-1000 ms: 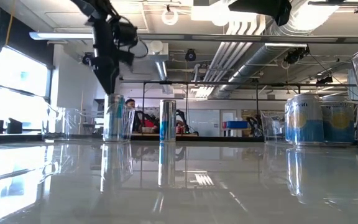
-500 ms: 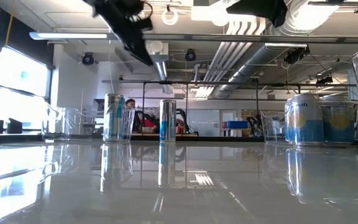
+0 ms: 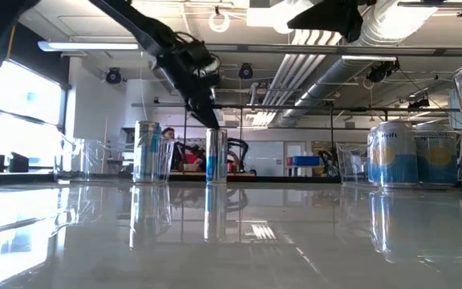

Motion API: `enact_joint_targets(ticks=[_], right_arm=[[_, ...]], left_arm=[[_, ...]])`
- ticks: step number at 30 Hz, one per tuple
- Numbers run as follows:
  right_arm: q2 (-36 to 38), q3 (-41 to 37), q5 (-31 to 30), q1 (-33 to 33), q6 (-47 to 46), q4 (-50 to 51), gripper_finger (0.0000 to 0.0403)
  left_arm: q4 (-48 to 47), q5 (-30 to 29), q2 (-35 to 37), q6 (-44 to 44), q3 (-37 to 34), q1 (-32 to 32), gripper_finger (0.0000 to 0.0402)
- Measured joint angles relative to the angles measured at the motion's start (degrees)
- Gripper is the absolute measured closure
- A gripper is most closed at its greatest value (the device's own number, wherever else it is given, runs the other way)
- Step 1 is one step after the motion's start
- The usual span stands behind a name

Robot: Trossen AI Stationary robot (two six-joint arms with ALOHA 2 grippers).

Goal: Sort soda cans
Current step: Put the top white blue soda can into the top left transparent bin

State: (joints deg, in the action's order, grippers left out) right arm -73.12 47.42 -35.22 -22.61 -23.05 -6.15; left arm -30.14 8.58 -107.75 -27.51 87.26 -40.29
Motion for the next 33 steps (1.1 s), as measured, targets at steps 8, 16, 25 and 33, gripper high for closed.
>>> enact_joint_targets(ticks=[8, 16, 25, 33], right_arm=[[0.0, 0.0, 1.66, 1.26, -0.02, 0.25, 0.013], [0.0, 0.0, 1.66, 1.21, -1.51, 0.43, 0.013], [0.0, 0.0, 1.64, 0.53, -2.59, 0.94, 0.013], [0.0, 0.0, 1.64, 0.32, -2.45, 1.21, 0.013]], left_arm=[[0.85, -0.62, -2.66, 3.62, 0.42, 0.0, 0.0096], [1.38, -0.49, -4.36, 2.36, 0.42, 0.66, 0.0098], [3.46, -0.48, -4.34, 3.41, 0.38, 2.13, 0.018], [0.99, -2.45, 1.05, 4.98, 0.23, 4.78, 0.018]])
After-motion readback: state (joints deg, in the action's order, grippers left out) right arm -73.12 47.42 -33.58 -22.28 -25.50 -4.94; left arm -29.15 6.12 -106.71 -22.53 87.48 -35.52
